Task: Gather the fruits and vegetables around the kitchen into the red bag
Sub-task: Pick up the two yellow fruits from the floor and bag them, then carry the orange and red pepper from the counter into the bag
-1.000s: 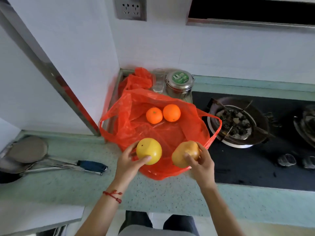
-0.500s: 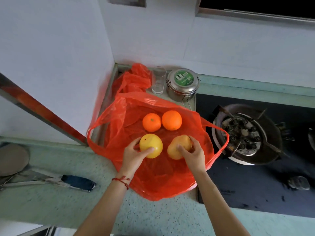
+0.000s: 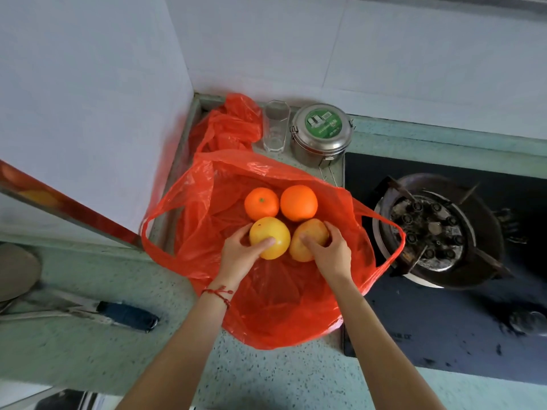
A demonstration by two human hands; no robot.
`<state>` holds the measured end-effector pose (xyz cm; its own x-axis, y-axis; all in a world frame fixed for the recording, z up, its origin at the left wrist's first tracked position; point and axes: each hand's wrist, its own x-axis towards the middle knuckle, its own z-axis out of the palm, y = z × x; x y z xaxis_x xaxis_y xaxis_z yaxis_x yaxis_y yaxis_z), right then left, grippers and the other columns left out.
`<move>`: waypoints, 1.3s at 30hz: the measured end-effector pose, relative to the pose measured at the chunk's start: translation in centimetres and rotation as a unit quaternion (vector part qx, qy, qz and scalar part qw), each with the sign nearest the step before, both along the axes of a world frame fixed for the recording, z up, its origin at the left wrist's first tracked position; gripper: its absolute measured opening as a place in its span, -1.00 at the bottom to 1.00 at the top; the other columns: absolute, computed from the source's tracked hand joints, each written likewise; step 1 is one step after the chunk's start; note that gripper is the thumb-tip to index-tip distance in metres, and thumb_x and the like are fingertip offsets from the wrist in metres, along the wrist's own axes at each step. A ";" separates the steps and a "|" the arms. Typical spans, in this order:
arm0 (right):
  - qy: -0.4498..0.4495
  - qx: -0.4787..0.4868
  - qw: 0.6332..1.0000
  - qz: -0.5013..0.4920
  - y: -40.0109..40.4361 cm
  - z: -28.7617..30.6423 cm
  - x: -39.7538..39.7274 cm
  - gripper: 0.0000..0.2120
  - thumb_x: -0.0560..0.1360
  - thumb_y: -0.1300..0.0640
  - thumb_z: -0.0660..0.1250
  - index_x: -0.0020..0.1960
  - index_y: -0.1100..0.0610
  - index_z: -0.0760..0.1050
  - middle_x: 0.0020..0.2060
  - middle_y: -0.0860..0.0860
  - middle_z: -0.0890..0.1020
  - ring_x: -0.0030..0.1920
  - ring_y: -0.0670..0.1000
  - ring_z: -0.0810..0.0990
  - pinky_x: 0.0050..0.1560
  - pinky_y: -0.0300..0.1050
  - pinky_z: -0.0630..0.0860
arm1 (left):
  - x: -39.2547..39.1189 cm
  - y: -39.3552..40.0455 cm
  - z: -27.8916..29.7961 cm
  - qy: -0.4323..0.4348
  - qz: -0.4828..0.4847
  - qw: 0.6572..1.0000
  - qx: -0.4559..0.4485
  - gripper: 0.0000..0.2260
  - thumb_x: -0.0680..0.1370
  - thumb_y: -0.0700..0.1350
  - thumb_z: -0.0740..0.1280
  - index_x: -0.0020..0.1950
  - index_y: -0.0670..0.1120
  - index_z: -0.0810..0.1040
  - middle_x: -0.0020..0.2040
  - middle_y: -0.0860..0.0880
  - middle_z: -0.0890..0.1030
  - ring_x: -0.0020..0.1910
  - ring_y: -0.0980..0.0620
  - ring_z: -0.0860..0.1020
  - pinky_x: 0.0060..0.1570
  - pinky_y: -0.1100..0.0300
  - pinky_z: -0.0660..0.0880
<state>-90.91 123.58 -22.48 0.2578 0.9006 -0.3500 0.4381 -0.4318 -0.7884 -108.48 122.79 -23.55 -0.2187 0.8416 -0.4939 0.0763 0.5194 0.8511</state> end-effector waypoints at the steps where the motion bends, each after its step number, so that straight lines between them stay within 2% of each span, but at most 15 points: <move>1: -0.004 -0.002 1.000 0.003 0.0 0.0 0.0 -0.33 0.40 -0.01 0.43 0.42 0.10 0.26 0.34 0.07 0.44 0.33 0.08 0.40 0.26 -0.10 0.35 | 0.0 0.0 0.0 -0.002 -0.002 1.000 -0.002 -0.25 0.05 0.21 0.49 0.19 -0.04 0.53 0.09 -0.08 0.61 0.09 -0.06 0.58 0.08 -0.16 0.53; 5: -0.016 -0.001 1.000 0.009 -0.1 0.0 0.0 -0.31 0.41 -0.06 0.41 0.44 0.07 0.22 0.37 0.08 0.40 0.36 0.10 0.36 0.35 0.06 0.36 | -0.3 0.0 -0.3 0.003 -0.022 1.000 -0.002 -0.16 0.06 0.25 0.49 0.28 -0.06 0.47 0.19 -0.12 0.57 0.15 -0.06 0.55 0.11 -0.15 0.51; 9: -0.036 0.015 0.999 0.018 -0.7 0.8 0.2 -0.35 0.43 0.00 0.39 0.44 0.09 0.23 0.39 0.07 0.37 0.37 0.08 0.33 0.34 -0.04 0.31 | -0.5 -0.5 0.6 0.022 -0.039 0.999 0.017 -0.11 0.10 0.26 0.46 0.34 -0.11 0.41 0.25 -0.13 0.54 0.18 -0.05 0.53 0.15 -0.09 0.50; 12: -0.064 0.036 0.997 0.025 -1.6 1.5 0.5 -0.42 0.46 0.05 0.37 0.42 0.11 0.26 0.38 0.07 0.37 0.38 0.06 0.32 0.30 -0.12 0.27 | -0.6 -1.2 1.8 0.083 -0.065 0.993 0.053 -0.22 0.20 0.21 0.46 0.34 -0.09 0.40 0.30 -0.10 0.49 0.26 -0.03 0.46 0.23 -0.04 0.44; 16: -0.079 0.067 0.995 -0.001 -3.5 2.6 0.4 -0.51 0.48 0.08 0.35 0.36 0.14 0.34 0.34 0.09 0.42 0.35 0.07 0.36 0.33 -0.07 0.30 | -0.7 -2.1 2.5 0.155 -0.105 0.973 0.138 -0.44 0.38 -0.03 0.48 0.31 -0.14 0.42 0.30 -0.13 0.46 0.30 -0.06 0.40 0.28 0.02 0.37; 18: -0.085 0.092 0.992 -0.011 -4.7 3.1 0.3 -0.54 0.48 0.06 0.35 0.34 0.13 0.38 0.31 0.08 0.45 0.32 0.06 0.40 0.33 -0.05 0.34 | -0.7 -2.7 2.8 0.205 -0.137 0.951 0.186 -0.48 0.38 -0.05 0.47 0.29 -0.17 0.44 0.29 -0.16 0.47 0.30 -0.10 0.39 0.27 0.15 0.30; 20: -0.093 0.110 0.989 -0.015 -6.3 3.4 0.3 -0.56 0.48 0.04 0.34 0.32 0.11 0.39 0.30 0.06 0.46 0.31 0.03 0.41 0.31 -0.04 0.38 | -0.5 -3.4 3.3 0.232 -0.167 0.934 0.216 -0.46 0.38 0.01 0.45 0.27 -0.20 0.45 0.28 -0.19 0.47 0.29 -0.14 0.39 0.24 0.18 0.29; 23: -0.133 0.122 0.983 -0.022 -8.8 3.8 0.8 -0.56 0.50 0.01 0.31 0.34 0.08 0.38 0.32 0.03 0.44 0.34 0.01 0.38 0.26 -0.16 0.33 | 0.4 -4.5 3.5 0.280 -0.241 0.891 0.264 -0.43 0.38 0.15 0.30 0.24 -0.22 0.47 0.23 -0.24 0.50 0.24 -0.22 0.44 0.22 -0.02 0.40; 26: -0.196 0.119 0.973 -0.034 -11.6 4.0 1.6 -0.55 0.52 0.00 0.28 0.37 0.08 0.35 0.35 0.01 0.42 0.37 0.01 0.32 0.18 -0.18 0.32 | 1.5 -5.4 3.5 0.333 -0.344 0.824 0.304 -0.45 0.43 0.17 0.22 0.25 -0.19 0.46 0.24 -0.19 0.51 0.26 -0.21 0.45 0.24 -0.06 0.40; 29: -0.236 0.085 0.966 -0.065 -14.6 3.9 2.7 -0.54 0.53 -0.02 0.26 0.38 0.09 0.33 0.38 0.02 0.39 0.40 0.01 0.27 0.19 -0.05 0.40 | 2.8 -6.3 3.5 0.342 -0.407 0.782 0.327 -0.46 0.46 0.16 0.19 0.27 -0.19 0.45 0.24 -0.16 0.52 0.26 -0.16 0.45 0.26 -0.06 0.42; 32: -0.262 0.055 0.958 -0.107 -17.8 3.7 4.1 -0.51 0.53 -0.04 0.24 0.40 0.12 0.30 0.41 0.06 0.35 0.42 0.04 0.25 0.30 -0.04 0.35 | 4.4 -7.4 3.4 0.344 -0.459 0.749 0.332 -0.45 0.47 0.18 0.17 0.31 -0.18 0.42 0.27 -0.16 0.50 0.28 -0.16 0.44 0.25 -0.08 0.42; 39: -0.276 0.007 0.940 -0.199 -25.9 3.8 7.5 -0.50 0.54 -0.05 0.22 0.41 0.14 0.28 0.41 0.10 0.33 0.42 0.11 0.26 0.34 0.00 0.30 | 10.4 -11.2 3.7 0.337 -0.565 0.667 0.350 -0.43 0.45 0.17 0.13 0.28 -0.19 0.46 0.27 -0.18 0.51 0.28 -0.21 0.44 0.26 -0.14 0.40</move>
<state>-83.36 97.71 -18.71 0.7138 0.6984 -0.0523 0.5885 -0.6386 -0.4959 -98.11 111.57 -19.81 0.7763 0.6304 -0.0040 0.5708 -0.7002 0.4288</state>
